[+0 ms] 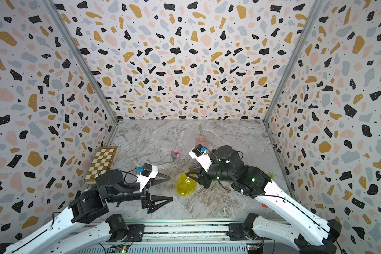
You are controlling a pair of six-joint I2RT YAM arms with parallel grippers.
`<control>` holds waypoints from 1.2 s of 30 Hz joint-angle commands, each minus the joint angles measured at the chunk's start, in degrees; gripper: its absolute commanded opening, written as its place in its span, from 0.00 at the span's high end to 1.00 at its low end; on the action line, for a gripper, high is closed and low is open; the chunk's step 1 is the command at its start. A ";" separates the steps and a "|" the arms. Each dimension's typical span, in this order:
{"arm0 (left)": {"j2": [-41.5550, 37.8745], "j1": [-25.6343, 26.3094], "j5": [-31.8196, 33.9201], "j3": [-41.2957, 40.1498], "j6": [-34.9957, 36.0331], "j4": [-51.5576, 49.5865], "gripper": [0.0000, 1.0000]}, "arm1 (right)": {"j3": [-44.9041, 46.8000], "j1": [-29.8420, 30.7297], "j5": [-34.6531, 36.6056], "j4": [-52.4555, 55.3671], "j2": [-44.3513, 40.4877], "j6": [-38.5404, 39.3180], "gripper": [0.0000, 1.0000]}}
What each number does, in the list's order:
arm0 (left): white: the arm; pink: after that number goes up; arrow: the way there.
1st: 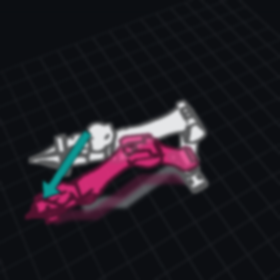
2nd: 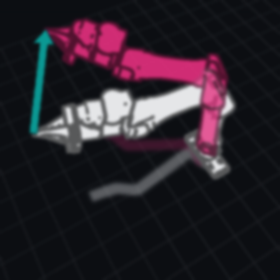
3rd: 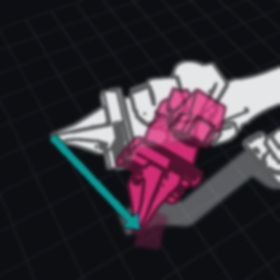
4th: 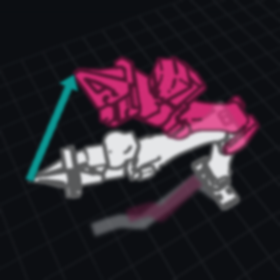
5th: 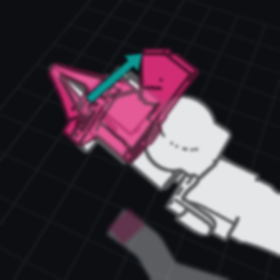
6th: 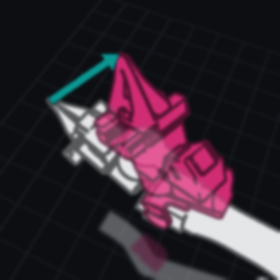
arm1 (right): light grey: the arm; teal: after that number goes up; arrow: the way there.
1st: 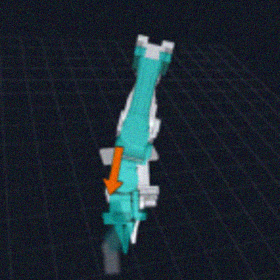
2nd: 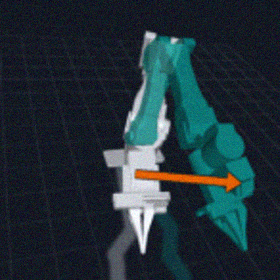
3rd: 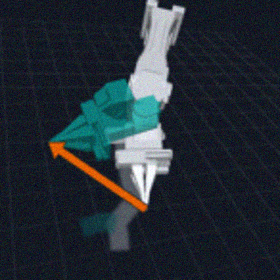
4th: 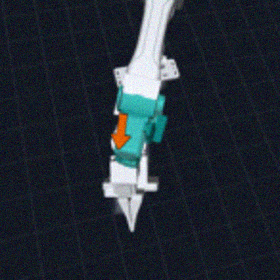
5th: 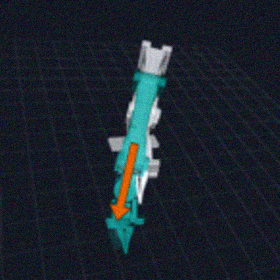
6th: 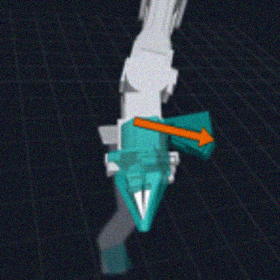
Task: Attach spray nozzles to spray bottles
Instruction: Pick up the spray bottle from the center of the board.
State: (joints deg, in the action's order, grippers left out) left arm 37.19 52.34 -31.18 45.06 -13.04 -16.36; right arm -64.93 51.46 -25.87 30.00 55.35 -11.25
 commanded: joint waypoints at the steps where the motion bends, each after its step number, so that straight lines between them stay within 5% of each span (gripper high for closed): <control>1: 0.77 -0.37 -9.78 1.97 0.98 1.88 0.01 | -4.04 1.22 -9.54 1.65 -1.56 0.47 1.00; 16: 0.64 -0.39 -9.48 1.40 -0.90 4.47 0.01 | -8.95 6.24 -10.43 -14.84 1.78 -5.25 1.00; 36: -1.38 -0.39 -10.11 0.66 -0.94 4.36 0.08 | -8.86 7.89 -8.24 -19.35 2.47 -7.03 1.00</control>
State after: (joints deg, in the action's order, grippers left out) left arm 36.18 52.14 -40.01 45.06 -14.28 -14.22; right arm -72.18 59.22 -34.85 13.23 58.96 -17.89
